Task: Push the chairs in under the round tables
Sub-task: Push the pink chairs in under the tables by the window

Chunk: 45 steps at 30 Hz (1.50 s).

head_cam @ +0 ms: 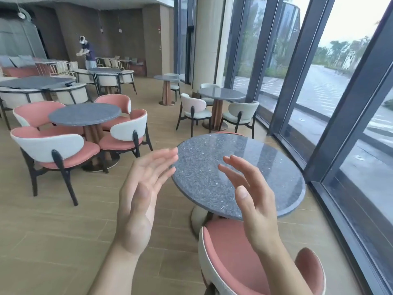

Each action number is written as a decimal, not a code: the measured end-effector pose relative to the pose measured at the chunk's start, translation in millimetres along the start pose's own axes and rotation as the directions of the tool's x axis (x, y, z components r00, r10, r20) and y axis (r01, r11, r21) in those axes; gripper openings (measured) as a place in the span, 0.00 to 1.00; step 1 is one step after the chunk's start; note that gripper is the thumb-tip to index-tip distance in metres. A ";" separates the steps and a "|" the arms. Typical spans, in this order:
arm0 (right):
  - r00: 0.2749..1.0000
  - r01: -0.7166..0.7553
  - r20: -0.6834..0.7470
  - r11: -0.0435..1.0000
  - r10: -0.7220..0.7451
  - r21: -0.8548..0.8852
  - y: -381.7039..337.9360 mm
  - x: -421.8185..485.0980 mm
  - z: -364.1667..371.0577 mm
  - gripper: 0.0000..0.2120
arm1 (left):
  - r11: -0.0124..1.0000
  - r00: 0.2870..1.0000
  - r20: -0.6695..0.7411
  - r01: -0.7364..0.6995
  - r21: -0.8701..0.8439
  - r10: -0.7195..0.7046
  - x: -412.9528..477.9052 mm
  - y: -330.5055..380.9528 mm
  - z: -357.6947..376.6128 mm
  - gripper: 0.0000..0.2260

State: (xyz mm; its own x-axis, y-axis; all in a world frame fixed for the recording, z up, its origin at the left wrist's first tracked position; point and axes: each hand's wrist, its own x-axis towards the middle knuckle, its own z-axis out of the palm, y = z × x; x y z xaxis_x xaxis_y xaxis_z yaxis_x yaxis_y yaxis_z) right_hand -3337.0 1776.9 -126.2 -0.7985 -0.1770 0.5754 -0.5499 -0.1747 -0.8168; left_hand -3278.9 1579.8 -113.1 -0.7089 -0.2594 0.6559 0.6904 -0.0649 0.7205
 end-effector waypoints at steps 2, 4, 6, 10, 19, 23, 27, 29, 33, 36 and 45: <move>1.000 -0.007 -0.009 1.000 0.007 -0.017 11.2 10.6 26.5 0.38 | 1.000 1.000 0.018 0.020 -0.017 -0.019 16.1 -6.6 -28.0 0.28; 0.999 0.003 -0.038 0.999 -0.004 -0.036 22.0 20.5 52.2 0.38 | 1.000 0.999 0.042 0.025 -0.018 -0.024 34.7 -15.8 -54.1 0.27; 0.997 0.013 -0.072 0.999 -0.017 -0.048 31.6 30.8 72.1 0.39 | 0.999 0.997 0.078 0.022 -0.028 -0.019 55.6 -25.8 -74.3 0.27; 0.989 -0.045 -0.145 0.992 0.028 -0.115 48.5 49.7 93.8 0.39 | 0.992 0.981 0.185 0.078 -0.096 -0.060 98.3 -58.7 -95.8 0.28; 0.974 -0.075 -0.225 0.974 0.026 -0.211 132.1 125.3 98.6 0.35 | 0.977 0.942 0.327 0.130 -0.168 -0.069 191.5 -173.3 -110.6 0.29; 0.969 -0.041 -0.248 0.976 -0.014 -0.213 191.6 193.1 102.4 0.34 | 0.985 0.929 0.359 0.135 -0.109 -0.088 255.0 -227.4 -127.4 0.26; 0.970 -0.044 -0.243 0.978 -0.008 -0.206 239.3 265.1 119.5 0.35 | 0.988 0.932 0.349 0.135 -0.073 -0.102 319.1 -269.5 -150.1 0.26; 0.974 -0.054 -0.229 0.979 0.008 -0.199 259.4 298.2 128.7 0.35 | 0.988 0.935 0.339 0.139 -0.067 -0.109 350.5 -287.5 -162.1 0.26; 0.977 -0.060 -0.215 0.978 0.016 -0.200 306.4 357.7 148.7 0.36 | 0.984 0.936 0.327 0.164 -0.069 -0.133 403.9 -333.3 -186.1 0.25; 0.974 -0.078 -0.224 0.976 0.032 -0.203 355.2 402.2 165.5 0.36 | 0.978 0.930 0.333 0.192 -0.085 -0.154 441.5 -384.6 -210.7 0.26; 0.960 -0.126 -0.276 0.949 0.044 -0.288 484.3 557.0 233.8 0.40 | 0.949 0.921 0.321 0.279 -0.149 -0.220 601.1 -525.3 -317.1 0.30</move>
State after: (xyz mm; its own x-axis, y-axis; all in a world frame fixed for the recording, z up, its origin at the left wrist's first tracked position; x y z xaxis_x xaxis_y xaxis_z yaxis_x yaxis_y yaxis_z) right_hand -3990.7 1367.2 -191.4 -0.8586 0.0899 0.5047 -0.4915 0.1351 -0.8603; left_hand -4021.9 1152.4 -168.6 -0.8513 0.0843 0.5178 0.4790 -0.2780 0.8327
